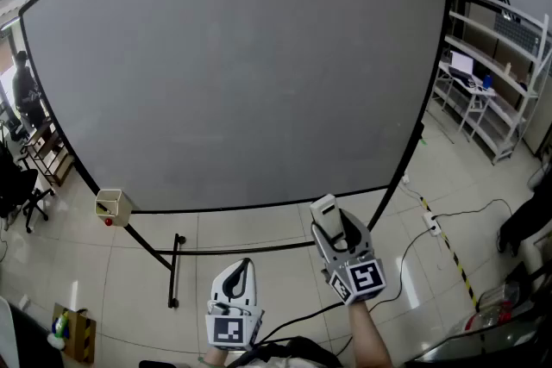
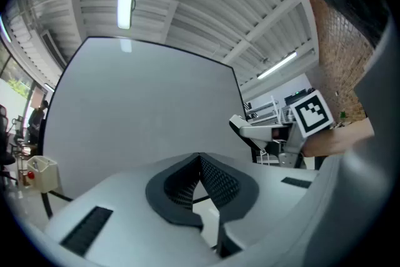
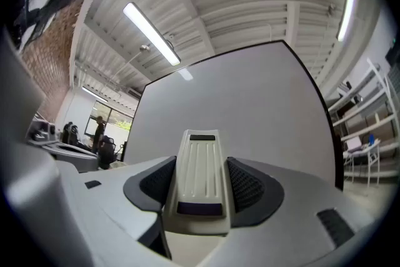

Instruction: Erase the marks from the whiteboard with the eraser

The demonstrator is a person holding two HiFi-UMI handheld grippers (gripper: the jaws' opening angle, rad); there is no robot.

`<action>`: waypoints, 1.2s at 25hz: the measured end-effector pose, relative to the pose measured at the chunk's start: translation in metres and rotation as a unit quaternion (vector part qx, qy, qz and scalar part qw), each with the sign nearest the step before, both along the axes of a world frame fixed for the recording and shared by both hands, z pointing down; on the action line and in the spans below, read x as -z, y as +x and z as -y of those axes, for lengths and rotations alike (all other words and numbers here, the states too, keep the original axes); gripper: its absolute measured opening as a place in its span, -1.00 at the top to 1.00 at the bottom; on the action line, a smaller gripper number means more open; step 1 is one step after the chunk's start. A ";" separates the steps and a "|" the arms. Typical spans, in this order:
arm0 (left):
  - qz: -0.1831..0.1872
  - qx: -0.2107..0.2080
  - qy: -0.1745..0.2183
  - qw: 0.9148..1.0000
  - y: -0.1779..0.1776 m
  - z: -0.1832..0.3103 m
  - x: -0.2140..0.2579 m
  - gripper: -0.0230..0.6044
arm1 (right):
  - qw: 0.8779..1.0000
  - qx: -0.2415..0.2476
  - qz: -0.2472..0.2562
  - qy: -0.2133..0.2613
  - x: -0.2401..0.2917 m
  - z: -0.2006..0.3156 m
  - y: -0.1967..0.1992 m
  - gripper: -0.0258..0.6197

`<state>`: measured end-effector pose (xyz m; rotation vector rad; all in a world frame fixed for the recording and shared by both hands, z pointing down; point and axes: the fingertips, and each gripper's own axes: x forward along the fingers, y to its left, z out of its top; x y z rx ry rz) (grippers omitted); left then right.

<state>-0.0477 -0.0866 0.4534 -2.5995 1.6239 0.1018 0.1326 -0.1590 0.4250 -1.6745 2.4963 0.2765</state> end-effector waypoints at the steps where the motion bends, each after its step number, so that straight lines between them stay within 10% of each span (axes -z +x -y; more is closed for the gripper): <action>1: -0.002 0.000 0.013 1.000 -0.001 0.005 0.009 0.92 | 1.000 -0.010 -0.008 0.020 0.020 0.015 0.004 0.09; 14: -0.014 -0.031 0.072 0.997 0.055 0.094 0.045 0.92 | 0.984 -0.111 -0.044 0.133 0.205 0.201 0.075 0.09; 30: -0.008 -0.007 0.029 1.000 0.025 0.152 0.028 0.92 | 0.983 -0.113 -0.011 0.142 0.200 0.234 0.037 0.09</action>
